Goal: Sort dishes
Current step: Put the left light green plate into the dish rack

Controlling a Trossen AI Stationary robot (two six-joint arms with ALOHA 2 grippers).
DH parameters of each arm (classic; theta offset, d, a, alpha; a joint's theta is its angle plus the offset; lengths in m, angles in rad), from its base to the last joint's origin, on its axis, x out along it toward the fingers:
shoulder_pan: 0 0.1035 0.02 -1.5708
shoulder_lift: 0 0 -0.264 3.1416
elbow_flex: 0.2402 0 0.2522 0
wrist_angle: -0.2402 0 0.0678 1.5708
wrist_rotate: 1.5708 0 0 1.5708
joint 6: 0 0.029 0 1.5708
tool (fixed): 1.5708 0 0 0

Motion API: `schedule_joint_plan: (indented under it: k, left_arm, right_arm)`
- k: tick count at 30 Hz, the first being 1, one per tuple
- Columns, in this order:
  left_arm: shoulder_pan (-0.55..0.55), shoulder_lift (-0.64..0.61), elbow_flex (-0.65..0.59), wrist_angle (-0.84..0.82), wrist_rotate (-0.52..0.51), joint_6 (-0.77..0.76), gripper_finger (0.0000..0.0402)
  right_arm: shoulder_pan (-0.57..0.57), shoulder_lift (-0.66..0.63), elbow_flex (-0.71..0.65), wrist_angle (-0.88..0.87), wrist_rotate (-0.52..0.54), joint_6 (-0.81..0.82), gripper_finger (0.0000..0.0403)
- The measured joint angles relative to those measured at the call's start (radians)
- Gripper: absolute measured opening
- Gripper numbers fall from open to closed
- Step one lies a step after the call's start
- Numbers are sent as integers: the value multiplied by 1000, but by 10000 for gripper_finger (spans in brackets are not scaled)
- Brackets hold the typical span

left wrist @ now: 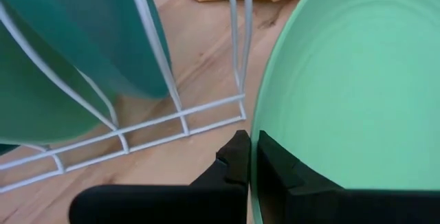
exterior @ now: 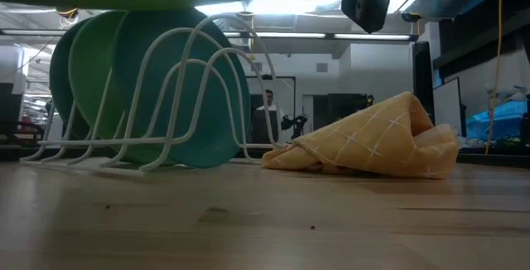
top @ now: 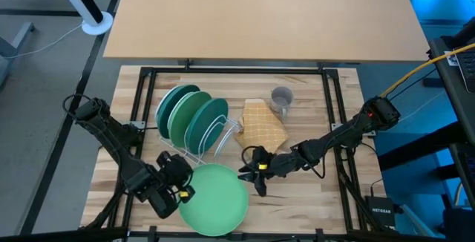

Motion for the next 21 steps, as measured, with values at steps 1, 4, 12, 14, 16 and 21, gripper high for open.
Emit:
schedule_joint_plan:
  k: [1,4,12,14,16,21]
  left_arm:
    - [3,0,0,-1,0,0,0]
    - [14,0,0,0,0,1,0]
    - [46,0,0,38,-1,67,0]
    - [52,0,0,57,-1,90,0]
    - [54,0,0,71,-4,110,0]
    - [59,0,-1,115,-33,149,0]
  right_arm:
    - [0,0,0,-1,-9,0,138]
    - [0,0,0,-8,-50,1,138]
    - [0,0,0,-124,-73,1,138]
    - [0,0,0,-151,-53,1,138]
    - [1,0,0,-165,-29,-2,138]
    - [1,0,1,-170,28,-55,115]
